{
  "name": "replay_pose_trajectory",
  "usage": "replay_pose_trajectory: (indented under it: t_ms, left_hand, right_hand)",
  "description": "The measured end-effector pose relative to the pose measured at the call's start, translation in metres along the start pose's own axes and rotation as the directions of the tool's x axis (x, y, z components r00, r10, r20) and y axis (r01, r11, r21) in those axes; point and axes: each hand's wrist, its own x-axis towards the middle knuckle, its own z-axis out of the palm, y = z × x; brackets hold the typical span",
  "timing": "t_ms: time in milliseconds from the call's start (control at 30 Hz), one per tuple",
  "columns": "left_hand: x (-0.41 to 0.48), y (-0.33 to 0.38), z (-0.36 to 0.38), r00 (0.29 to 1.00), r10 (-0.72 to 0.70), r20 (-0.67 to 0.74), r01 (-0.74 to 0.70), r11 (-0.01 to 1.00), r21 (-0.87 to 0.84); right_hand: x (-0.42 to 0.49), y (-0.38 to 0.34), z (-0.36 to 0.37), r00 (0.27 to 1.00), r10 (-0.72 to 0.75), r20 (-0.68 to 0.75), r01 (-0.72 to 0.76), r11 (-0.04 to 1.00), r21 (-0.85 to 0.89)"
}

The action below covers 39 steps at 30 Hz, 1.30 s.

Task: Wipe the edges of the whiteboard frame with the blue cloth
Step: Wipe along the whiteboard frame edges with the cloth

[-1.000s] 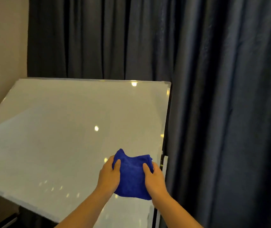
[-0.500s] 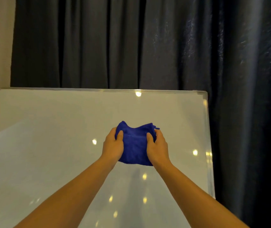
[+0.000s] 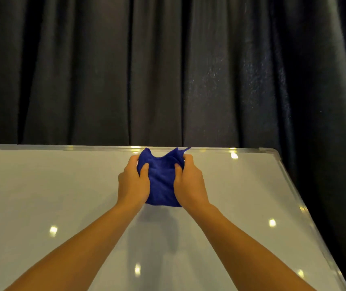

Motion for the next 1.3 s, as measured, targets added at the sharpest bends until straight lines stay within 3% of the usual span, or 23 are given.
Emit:
replay_pose_trajectory:
  t_ms: [200,433,500,567,633,767,867,967,1067,1167,1300]
  left_hand:
    - [0.06,-0.02,-0.019,0.987,0.1,0.123,-0.104,0.994,0.031]
    - [0.12,-0.029,-0.02,0.94,0.341,-0.004,-0.313,0.869,0.382]
    - [0.134,-0.031,-0.011,0.924,0.379,0.045,-0.347,0.785,0.514]
    - [0.14,-0.037,-0.001,0.921,0.371,0.12,-0.365,0.711,0.601]
    - [0.142,-0.045,0.006,0.91,0.387,0.151,-0.397,0.707,0.586]
    - [0.154,-0.052,0.006,0.868,0.458,0.194,-0.494,0.746,0.447]
    - [0.168,-0.057,0.0,0.839,0.433,0.329,-0.53,0.786,0.318]
    - [0.189,-0.06,-0.009,0.864,0.302,0.403,-0.453,0.816,0.36]
    - [0.203,-0.065,-0.011,0.892,0.189,0.41,-0.43,0.631,0.646]
    - [0.199,-0.068,-0.008,0.906,0.241,0.347,-0.422,0.557,0.716]
    - [0.193,-0.063,-0.007,0.918,0.336,0.21,-0.379,0.589,0.714]
  right_hand:
    - [0.037,-0.017,0.039,0.996,0.062,-0.059,-0.068,0.991,-0.111]
    - [0.085,-0.026,0.053,0.971,-0.152,-0.182,0.046,0.873,-0.485]
    - [0.093,-0.02,0.056,0.966,-0.2,-0.166,0.038,0.741,-0.67]
    - [0.092,-0.009,0.063,0.962,-0.261,-0.085,0.052,0.479,-0.876]
    - [0.084,-0.003,0.072,0.956,-0.292,-0.026,0.096,0.396,-0.913]
    - [0.072,-0.007,0.107,0.902,-0.431,0.01,0.286,0.582,-0.761]
    - [0.065,-0.006,0.127,0.953,-0.257,0.159,0.298,0.716,-0.631]
    - [0.071,0.012,0.118,0.928,-0.229,0.296,0.372,0.651,-0.662]
    - [0.092,0.029,0.083,0.947,-0.176,0.269,0.319,0.627,-0.711]
    - [0.107,0.039,0.048,0.986,-0.087,0.144,0.167,0.629,-0.76]
    - [0.104,0.031,0.046,0.998,-0.042,0.05,0.065,0.602,-0.796]
